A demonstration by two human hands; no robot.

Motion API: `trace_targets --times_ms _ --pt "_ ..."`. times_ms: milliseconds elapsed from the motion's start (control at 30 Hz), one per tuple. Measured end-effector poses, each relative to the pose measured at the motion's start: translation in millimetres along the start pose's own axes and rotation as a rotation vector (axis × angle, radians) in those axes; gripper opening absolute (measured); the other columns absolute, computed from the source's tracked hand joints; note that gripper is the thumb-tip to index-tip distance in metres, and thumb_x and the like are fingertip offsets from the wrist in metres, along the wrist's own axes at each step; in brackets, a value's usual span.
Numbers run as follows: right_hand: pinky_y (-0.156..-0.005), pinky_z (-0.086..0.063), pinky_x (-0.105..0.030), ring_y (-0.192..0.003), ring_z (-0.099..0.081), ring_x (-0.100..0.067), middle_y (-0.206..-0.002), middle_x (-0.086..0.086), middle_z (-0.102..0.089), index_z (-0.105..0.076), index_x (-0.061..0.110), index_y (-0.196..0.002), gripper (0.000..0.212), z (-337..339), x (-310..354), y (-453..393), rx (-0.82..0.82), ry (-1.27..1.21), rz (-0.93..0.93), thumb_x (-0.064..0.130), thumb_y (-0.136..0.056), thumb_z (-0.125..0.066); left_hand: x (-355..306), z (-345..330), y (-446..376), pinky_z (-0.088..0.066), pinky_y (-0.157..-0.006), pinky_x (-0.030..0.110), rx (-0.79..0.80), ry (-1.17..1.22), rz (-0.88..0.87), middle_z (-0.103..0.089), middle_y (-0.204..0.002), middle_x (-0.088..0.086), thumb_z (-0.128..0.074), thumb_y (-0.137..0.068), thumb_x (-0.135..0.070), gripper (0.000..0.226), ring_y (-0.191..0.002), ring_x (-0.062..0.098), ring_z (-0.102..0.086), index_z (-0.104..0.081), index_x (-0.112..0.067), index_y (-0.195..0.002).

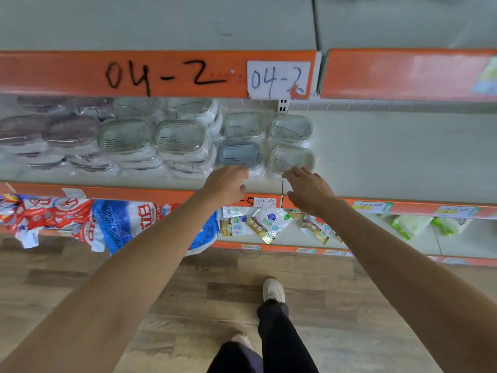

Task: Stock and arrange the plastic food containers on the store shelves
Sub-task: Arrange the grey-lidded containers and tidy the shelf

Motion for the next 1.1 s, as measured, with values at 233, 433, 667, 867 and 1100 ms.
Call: trace_targets --times_ms 233,433,667,867,1100 --pt "-0.088 -0.044 -0.035 -0.12 -0.046 -0.021 -0.128 -0.002 -0.051 -0.048 0.017 -0.128 0.037 64 34 70 0.021 -0.044 -0.017 0.017 -0.091 -0.048 -29 65 75 -0.041 -0.069 0.029 -0.007 -0.056 -0.068 -0.065 -0.101 0.006 -0.051 -0.09 -0.021 0.021 -0.091 0.026 -0.061 -0.059 -0.011 -0.107" --pt "-0.087 -0.046 -0.035 -0.114 -0.052 -0.022 -0.121 -0.004 -0.054 -0.049 0.016 -0.127 0.036 136 50 120 -0.052 0.029 0.023 0.017 -0.091 -0.05 -58 137 114 -0.041 -0.068 0.027 -0.12 -0.122 -0.245 -0.067 -0.093 -0.001 -0.052 -0.089 -0.02 0.013 -0.083 0.018 -0.059 -0.062 -0.016 -0.096" --pt "-0.086 -0.042 -0.032 -0.115 -0.05 -0.021 -0.124 -0.003 -0.054 -0.051 0.015 -0.127 0.036 224 46 149 -0.232 0.096 0.022 0.015 -0.091 -0.051 -94 217 118 -0.041 -0.062 0.027 -0.359 -0.091 -0.343 -0.067 -0.088 -0.003 -0.054 -0.087 -0.02 0.012 -0.081 0.017 -0.06 -0.065 -0.017 -0.091" --pt "-0.082 -0.039 -0.029 -0.113 -0.05 -0.022 -0.12 -0.003 -0.053 -0.05 0.017 -0.126 0.038 285 10 144 -0.321 0.094 -0.066 0.014 -0.089 -0.051 -114 267 85 -0.034 -0.065 0.025 -0.448 -0.052 -0.326 -0.065 -0.086 -0.005 -0.056 -0.085 -0.021 0.01 -0.084 0.019 -0.059 -0.065 -0.019 -0.089" --pt "-0.086 -0.04 -0.032 -0.114 -0.051 -0.025 -0.125 -0.004 -0.052 -0.051 0.016 -0.127 0.039 324 -46 122 -0.352 0.184 -0.142 0.016 -0.088 -0.054 -139 294 18 -0.037 -0.068 0.027 -0.505 -0.016 -0.265 -0.061 -0.098 0.001 -0.05 -0.094 -0.035 0.025 -0.094 0.023 -0.058 -0.061 -0.013 -0.094"
Point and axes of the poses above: each hand's wrist, its own y-axis away from the middle knuckle, its own z-axis out of the back of the hand, x = y × z, the point moved 1 cm from there along -y, towards the middle knuckle
